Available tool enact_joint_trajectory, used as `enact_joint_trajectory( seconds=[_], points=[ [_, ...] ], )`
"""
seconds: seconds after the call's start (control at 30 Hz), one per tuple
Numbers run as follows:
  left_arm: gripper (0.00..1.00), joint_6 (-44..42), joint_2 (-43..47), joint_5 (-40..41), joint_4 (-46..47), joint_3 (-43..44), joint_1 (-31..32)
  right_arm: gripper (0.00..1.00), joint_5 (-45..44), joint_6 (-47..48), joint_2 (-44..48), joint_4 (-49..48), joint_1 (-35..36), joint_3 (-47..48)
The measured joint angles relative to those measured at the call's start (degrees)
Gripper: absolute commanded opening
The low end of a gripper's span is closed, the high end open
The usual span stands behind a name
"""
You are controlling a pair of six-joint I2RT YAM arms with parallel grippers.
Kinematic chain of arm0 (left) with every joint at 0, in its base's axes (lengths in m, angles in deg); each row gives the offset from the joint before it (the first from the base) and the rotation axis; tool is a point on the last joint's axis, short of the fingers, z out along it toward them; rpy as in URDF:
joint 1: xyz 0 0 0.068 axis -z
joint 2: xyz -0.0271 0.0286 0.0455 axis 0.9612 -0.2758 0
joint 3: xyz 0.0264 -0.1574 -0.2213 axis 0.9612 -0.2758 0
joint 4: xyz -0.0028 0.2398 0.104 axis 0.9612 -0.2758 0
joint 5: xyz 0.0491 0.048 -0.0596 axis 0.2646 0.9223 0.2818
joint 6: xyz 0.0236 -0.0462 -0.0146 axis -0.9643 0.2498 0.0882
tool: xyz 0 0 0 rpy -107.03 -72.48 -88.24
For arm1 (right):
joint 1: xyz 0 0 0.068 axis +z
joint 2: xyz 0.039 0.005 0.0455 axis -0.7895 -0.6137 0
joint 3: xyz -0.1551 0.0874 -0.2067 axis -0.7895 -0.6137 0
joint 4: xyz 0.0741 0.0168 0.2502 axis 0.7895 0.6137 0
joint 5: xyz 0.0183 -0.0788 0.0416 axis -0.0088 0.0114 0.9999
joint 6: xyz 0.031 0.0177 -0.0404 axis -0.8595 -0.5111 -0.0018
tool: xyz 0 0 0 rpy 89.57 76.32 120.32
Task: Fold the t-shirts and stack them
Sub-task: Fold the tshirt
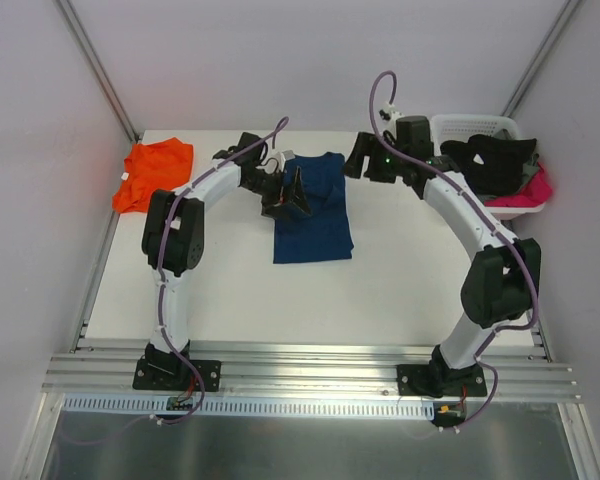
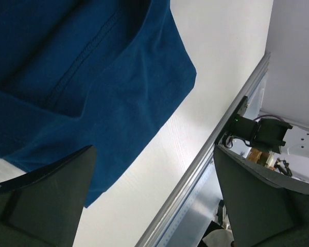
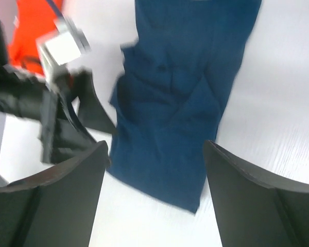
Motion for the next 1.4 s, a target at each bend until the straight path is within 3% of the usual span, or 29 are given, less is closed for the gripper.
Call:
enact_joint_trajectory(
  seconds=[0.3, 0.5, 1.03, 1.4],
  points=[
    [0.99, 1.84, -7.19, -0.7, 0.87, 5.33, -0.02, 0.79, 3.45, -3.26, -0.83, 3.69, 4.9, -16.0],
    [0.99, 2.38, -11.13, -0.63, 1.6, 8.74, -0.02, 0.79, 5.42, -5.55, -4.7, 2.8, 5.92, -15.32],
    [0.99, 2.64, -11.06, 1.09, 1.9, 10.14, -0.48, 0.79, 7.5, -7.91, -12.13, 0.55, 10.82, -13.62],
    [0.99, 2.08, -11.21, 5.18, 2.62, 20.06, -3.8, 0.79, 7.52, -7.87, -13.6, 0.52, 11.19, -13.64]
  ],
)
